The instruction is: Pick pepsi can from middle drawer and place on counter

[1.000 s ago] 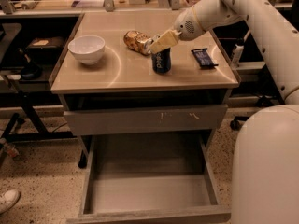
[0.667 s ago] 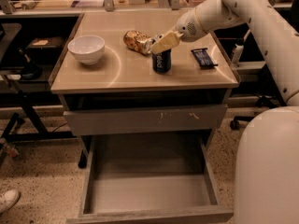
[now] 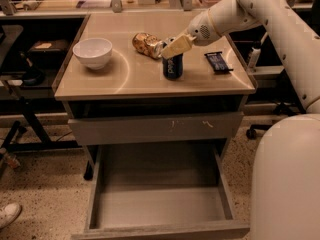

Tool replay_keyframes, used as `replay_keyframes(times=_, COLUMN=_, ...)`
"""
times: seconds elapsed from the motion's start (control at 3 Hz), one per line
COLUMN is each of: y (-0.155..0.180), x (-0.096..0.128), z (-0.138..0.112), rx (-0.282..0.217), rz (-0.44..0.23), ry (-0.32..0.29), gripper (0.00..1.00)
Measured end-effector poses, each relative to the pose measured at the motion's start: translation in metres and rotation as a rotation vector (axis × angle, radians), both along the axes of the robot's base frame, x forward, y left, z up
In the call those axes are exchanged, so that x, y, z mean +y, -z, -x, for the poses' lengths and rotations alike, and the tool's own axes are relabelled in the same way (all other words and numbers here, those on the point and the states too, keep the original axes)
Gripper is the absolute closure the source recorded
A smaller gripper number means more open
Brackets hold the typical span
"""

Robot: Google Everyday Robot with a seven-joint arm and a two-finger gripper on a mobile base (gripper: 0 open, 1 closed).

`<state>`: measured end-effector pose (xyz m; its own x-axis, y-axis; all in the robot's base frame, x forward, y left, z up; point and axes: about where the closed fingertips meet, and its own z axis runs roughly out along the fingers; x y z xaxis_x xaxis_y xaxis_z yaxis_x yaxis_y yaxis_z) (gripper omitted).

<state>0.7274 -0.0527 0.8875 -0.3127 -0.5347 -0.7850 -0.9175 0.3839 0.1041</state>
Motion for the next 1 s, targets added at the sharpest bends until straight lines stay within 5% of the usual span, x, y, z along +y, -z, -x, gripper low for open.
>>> replay_keyframes(times=0.67, y=0.0001, x=0.0001, z=0.0000, rx=0.000, rz=0.000, ry=0.000, gripper=0.11)
replay_keyframes(times=1.0, y=0.0001, x=0.0001, z=0.0000, rx=0.000, rz=0.000, ry=0.000, gripper=0.00)
